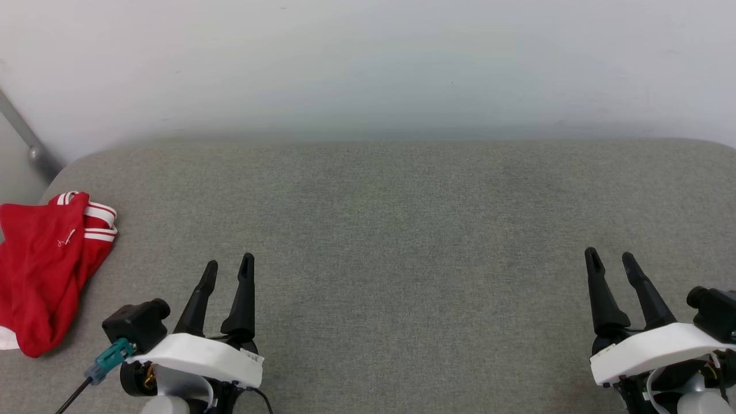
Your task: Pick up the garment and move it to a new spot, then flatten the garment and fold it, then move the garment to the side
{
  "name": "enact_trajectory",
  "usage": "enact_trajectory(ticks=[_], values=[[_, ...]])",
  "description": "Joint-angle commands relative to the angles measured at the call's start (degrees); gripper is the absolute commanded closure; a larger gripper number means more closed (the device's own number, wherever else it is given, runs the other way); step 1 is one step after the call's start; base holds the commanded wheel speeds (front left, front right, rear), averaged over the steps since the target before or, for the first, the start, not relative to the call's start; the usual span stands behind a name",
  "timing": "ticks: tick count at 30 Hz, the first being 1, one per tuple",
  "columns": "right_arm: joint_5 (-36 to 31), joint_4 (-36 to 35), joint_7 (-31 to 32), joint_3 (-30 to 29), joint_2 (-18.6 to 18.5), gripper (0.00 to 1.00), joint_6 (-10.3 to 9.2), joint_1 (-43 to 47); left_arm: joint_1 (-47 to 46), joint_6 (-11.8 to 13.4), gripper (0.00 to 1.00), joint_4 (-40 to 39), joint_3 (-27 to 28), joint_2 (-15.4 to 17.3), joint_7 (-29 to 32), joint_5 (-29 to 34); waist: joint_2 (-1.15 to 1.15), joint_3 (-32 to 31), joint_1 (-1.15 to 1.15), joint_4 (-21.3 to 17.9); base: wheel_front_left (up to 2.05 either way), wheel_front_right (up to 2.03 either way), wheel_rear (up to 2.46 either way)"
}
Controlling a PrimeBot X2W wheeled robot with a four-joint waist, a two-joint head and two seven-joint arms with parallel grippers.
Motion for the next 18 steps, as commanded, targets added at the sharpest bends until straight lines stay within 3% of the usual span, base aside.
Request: enact_trajectory(ticks=[1, 18], values=[[-2.05, -0.96, 0.06, -0.05, -0.24, 0.00, 0.00, 0.02, -1.17, 0.01, 0.00, -0.67, -0.21, 0.52, -0.64, 2.04, 0.00, 0.00, 0.00, -0.02, 0.00, 0.00, 0.00], [-12.03, -2.92, -0.29, -0.42, 0.26, 0.00, 0.00, 1.31, -1.58, 0.63, 0.00, 0.10, -1.09, 0.86, -2.88, 12.23, 0.00, -0.03, 0.00, -0.04, 0.00, 0.00, 0.00]])
